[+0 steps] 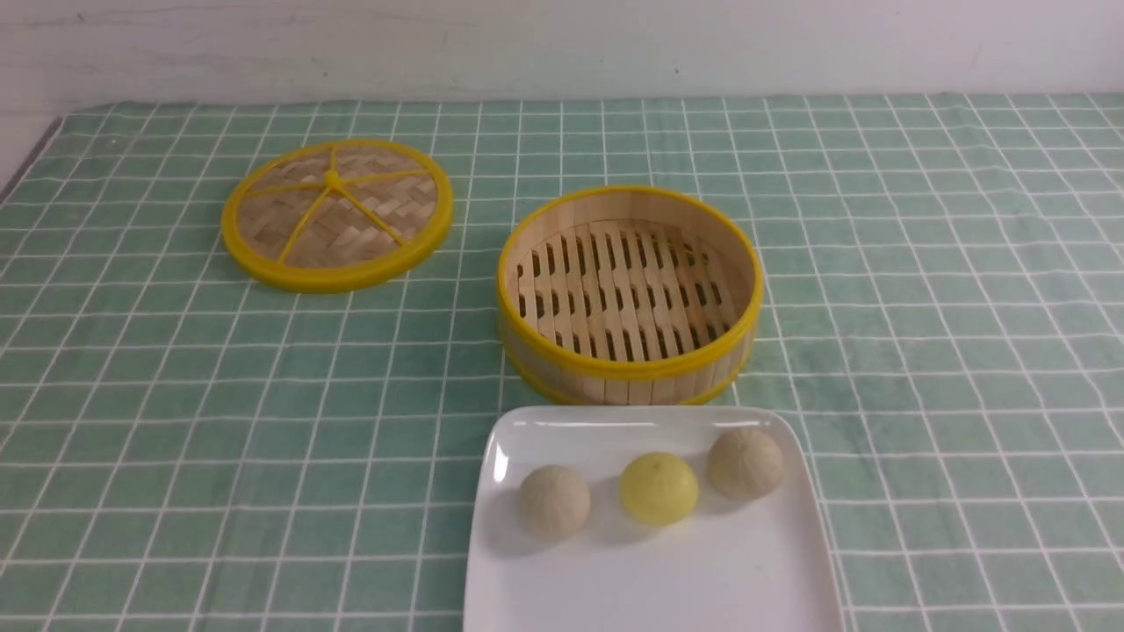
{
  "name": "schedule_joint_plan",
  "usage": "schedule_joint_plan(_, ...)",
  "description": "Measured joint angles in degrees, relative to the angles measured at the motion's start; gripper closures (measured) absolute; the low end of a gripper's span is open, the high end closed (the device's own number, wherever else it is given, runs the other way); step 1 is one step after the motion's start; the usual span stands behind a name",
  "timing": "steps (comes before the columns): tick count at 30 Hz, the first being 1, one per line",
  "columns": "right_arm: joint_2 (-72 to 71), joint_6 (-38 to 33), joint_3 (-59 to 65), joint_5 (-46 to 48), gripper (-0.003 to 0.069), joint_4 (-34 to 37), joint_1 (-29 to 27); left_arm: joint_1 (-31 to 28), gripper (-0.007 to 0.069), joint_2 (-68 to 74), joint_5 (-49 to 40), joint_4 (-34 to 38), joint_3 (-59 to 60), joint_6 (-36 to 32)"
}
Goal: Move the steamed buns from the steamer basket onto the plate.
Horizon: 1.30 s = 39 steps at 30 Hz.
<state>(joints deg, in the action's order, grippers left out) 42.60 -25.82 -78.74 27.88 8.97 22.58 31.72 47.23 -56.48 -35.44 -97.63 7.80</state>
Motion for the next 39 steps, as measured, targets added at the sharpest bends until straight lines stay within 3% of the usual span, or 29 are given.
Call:
schedule_joint_plan(6, -7.09, 10.08, -0.08, 5.72, 0.041, -10.97, 0.0, 0.0, 0.0165, -3.31, -4.46, -2.44, -0.05, 0.38)
schedule_joint_plan(12, -12.0, 23.94, -0.23, 17.82, 0.041, -22.54, 0.0, 0.0, 0.0166, -5.1, -8.68, -2.55, 0.16, 0.49)
schedule_joint_plan(19, -14.01, 27.61, 0.03, 30.76, 0.041, -25.49, 0.0, 0.0, 0.02, -5.56, -8.63, -2.31, 6.2, 0.49)
schedule_joint_plan(24, -14.99, 27.61, 4.72, 33.72, 0.041, -24.51, 0.0, 0.0, 0.0225, -5.56, -5.45, -2.0, 11.73, 1.58)
schedule_joint_plan(29, -17.0, 27.61, 14.97, 32.38, 0.041, -23.1, 0.0, 0.0, 0.0231, -5.38, -1.2, -1.61, 16.01, 2.89)
schedule_joint_plan(36, -23.06, 28.5, 34.18, 16.08, 0.041, -22.0, 0.0, 0.0, 0.0231, -5.34, 0.82, -1.44, 17.14, 6.09)
schedule_joint_plan(39, -27.4, 33.71, 43.5, 5.4, 0.0409, -21.82, 0.0, 0.0, 0.0235, -5.34, 0.82, -1.44, 17.14, 6.41)
